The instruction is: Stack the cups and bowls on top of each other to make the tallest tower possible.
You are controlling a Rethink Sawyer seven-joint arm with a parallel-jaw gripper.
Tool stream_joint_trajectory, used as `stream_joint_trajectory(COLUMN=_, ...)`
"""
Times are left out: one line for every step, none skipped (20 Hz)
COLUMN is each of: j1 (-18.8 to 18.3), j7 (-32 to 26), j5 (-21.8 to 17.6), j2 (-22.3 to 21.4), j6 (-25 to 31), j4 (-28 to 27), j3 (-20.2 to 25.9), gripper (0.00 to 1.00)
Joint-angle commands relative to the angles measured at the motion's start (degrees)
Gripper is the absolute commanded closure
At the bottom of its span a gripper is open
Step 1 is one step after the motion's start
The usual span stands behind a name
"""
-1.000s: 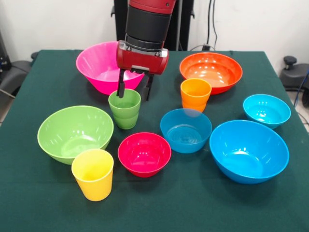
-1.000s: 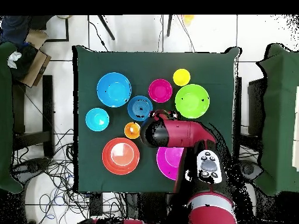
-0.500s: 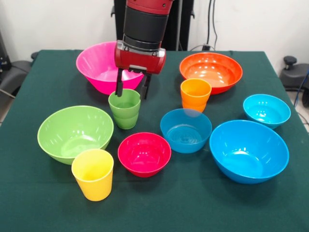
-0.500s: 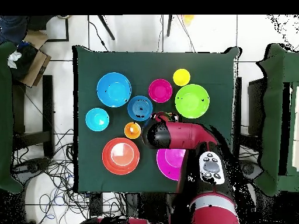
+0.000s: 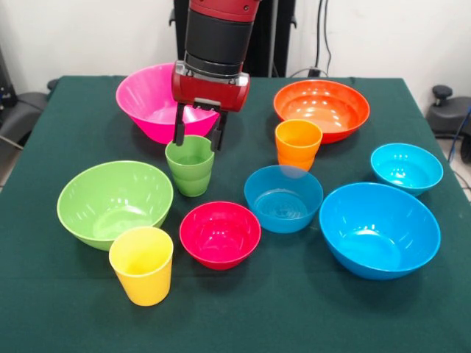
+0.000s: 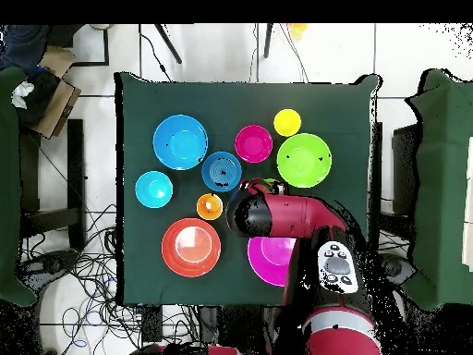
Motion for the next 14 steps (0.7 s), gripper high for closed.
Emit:
stream_joint_trajectory(j1=0.6, j7=7.4, j5=1.5, j2=0.5, j6=1.3, j4=2.1, j3=3.9, gripper=0.0)
stream_joint_trajectory(j1=0.7, j7=7.5, j5=1.4, j2=0.4, j6=1.3, j4=2.0, j3=3.7, gripper=0.0)
stream_joint_trajectory(j1=1.2, j7=7.7, j5=1.7, j2=0.4, j6=1.6, j4=1.8, j3=3.6, gripper=0.0)
stream_joint_trajectory(j1=1.3, j7=7.8, j5=1.7, j2=0.3, j6=1.7, j4=1.9, j3=3.6, gripper=0.0)
stream_joint_trajectory(j1=1.4, j7=7.8, j5=1.8, j2=0.6, j6=1.8, j4=1.6, j3=3.6, gripper=0.0)
stream_joint_trajectory(j1=1.1, j7=7.8, j5=2.0, j2=0.5, j6=1.8, j4=2.0, j3=4.1, gripper=0.0)
stream_joint_trajectory(j1=0.4, j7=8.5, j5=2.9, j2=0.4, j6=1.6, j4=2.8, j3=5.1, gripper=0.0)
stream_joint_trajectory(j1=-0.4, j7=9.8, j5=4.2, j2=0.4, j6=0.7, j4=4.1, j3=6.1, gripper=0.0)
stream_joint_trajectory(j1=-0.2, j7=11.3, j5=5.1, j2=0.4, j6=-0.5, j4=4.5, j3=6.0, gripper=0.0)
stream_joint_trajectory(j1=0.1, j7=12.6, j5=6.1, j2=0.5, j6=-1.0, j4=4.9, j3=5.6, gripper=0.0)
stream_joint_trajectory(j1=0.7, j7=13.6, j5=7.1, j2=0.5, j6=-1.3, j4=5.3, j3=5.0, gripper=0.0)
stream_joint_trajectory(j1=1.1, j7=14.3, j5=7.9, j2=0.6, j6=-1.2, j4=5.6, j3=4.5, gripper=0.0)
stream_joint_trajectory(j1=1.7, j7=14.5, j5=8.2, j2=0.7, j6=-1.6, j4=5.5, j3=3.6, gripper=0.0)
stream_joint_trajectory(j1=1.8, j7=14.6, j5=8.7, j2=0.8, j6=-1.6, j4=5.7, j3=3.5, gripper=0.0)
